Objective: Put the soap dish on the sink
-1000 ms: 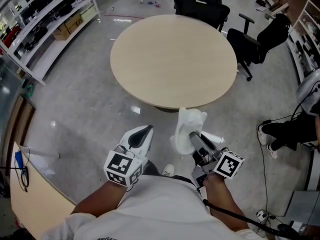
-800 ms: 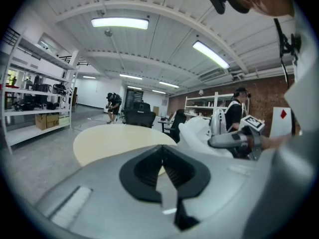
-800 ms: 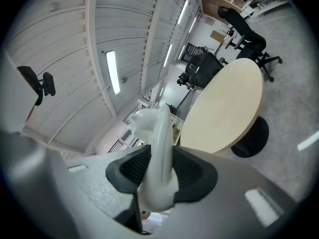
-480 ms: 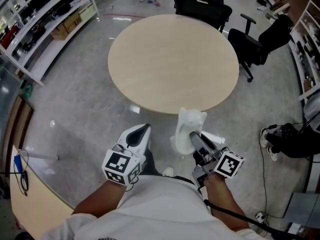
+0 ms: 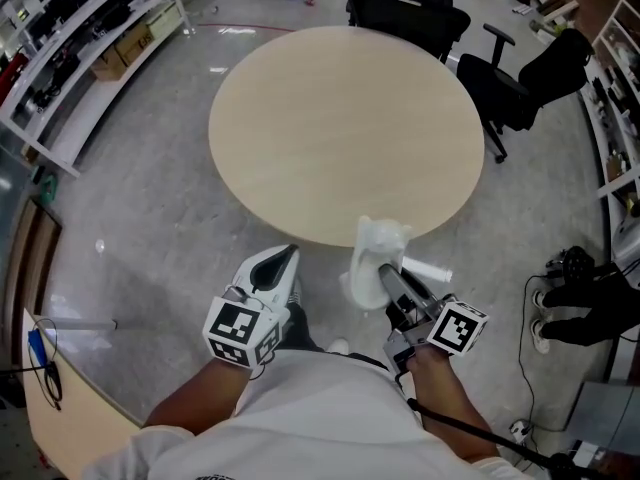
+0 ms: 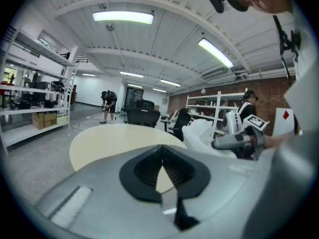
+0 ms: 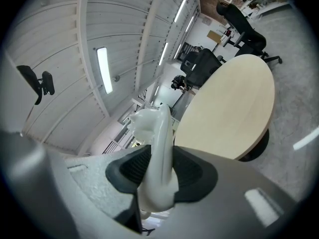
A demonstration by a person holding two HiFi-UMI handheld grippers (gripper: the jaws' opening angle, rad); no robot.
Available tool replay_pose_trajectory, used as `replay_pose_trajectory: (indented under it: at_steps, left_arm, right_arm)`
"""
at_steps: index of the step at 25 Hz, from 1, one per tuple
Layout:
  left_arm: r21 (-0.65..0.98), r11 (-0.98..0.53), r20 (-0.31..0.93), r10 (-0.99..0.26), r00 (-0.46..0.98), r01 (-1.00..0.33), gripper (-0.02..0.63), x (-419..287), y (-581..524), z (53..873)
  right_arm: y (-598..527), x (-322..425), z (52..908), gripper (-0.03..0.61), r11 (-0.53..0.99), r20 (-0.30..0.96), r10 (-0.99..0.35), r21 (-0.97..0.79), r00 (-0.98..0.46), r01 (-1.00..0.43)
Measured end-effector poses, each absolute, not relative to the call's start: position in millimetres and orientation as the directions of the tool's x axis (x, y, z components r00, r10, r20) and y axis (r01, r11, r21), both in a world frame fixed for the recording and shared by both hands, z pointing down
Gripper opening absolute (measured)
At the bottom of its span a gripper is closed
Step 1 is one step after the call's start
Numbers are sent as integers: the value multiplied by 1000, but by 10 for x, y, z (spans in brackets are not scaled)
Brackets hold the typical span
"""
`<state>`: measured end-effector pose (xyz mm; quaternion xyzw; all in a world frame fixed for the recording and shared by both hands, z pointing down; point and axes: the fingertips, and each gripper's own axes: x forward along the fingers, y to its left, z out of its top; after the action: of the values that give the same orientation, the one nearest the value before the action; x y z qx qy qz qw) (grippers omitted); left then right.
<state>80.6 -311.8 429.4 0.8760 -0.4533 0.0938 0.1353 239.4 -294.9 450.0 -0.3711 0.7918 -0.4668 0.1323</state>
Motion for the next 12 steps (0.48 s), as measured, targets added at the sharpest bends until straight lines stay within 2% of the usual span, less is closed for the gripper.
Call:
replay_pose_trajectory:
  at_steps: [12]
  left_arm:
    - [168, -627, 284, -708, 647, -760, 8, 653, -3880, 4222]
  right_arm:
    - [-3603, 2171, 4418, 140, 236, 167, -758, -831, -631, -504]
